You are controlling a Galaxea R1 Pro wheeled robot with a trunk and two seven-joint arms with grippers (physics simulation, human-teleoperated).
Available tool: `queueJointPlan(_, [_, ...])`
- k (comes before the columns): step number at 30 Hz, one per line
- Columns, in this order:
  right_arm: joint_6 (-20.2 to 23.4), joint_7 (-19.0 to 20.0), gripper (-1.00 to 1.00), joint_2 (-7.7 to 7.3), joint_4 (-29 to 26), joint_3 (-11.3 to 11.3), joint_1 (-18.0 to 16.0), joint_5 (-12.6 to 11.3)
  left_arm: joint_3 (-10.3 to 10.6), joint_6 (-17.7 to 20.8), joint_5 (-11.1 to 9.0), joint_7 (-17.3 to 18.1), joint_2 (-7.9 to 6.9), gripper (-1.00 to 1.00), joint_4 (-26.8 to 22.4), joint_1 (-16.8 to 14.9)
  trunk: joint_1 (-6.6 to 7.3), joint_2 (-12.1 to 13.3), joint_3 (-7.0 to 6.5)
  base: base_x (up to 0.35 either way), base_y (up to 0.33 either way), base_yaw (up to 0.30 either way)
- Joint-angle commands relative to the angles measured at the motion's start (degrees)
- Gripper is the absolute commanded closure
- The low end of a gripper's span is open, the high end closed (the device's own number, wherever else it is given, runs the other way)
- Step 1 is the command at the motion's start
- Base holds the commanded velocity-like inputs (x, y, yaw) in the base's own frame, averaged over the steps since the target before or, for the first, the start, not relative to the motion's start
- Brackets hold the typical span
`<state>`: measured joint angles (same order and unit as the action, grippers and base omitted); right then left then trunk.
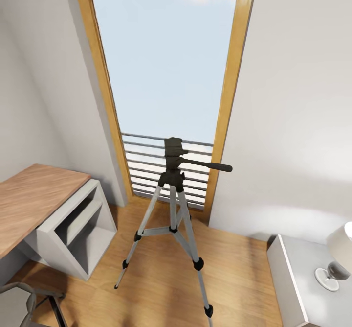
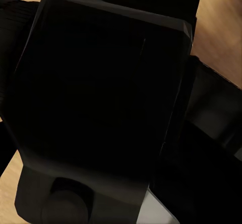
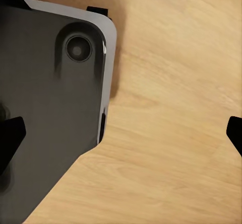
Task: Attach the digital camera to the camera tripod in the bedroom.
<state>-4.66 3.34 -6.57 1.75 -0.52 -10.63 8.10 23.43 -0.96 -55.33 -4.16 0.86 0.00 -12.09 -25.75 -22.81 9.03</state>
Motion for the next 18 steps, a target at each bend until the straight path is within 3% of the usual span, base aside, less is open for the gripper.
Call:
queueJointPlan(1, [-0.4, 0.1, -1.0, -0.02, 0.2, -0.1, -0.1, 0.4, 0.5, -0.1, -0.4, -0.2, 0.02, 1.0, 0.0, 0.0, -0.03, -0.1, 0.11, 0.0, 0.01, 0.0])
queueJointPlan(18, [-0.4, 0.0, -1.0, 0.07, 0.2, -0.1, -0.1, 0.4, 0.5, -0.1, -0.4, -0.2, 0.02, 1.0, 0.0, 0.0, -0.03, -0.1, 0.11, 0.0, 0.002, 0.0])
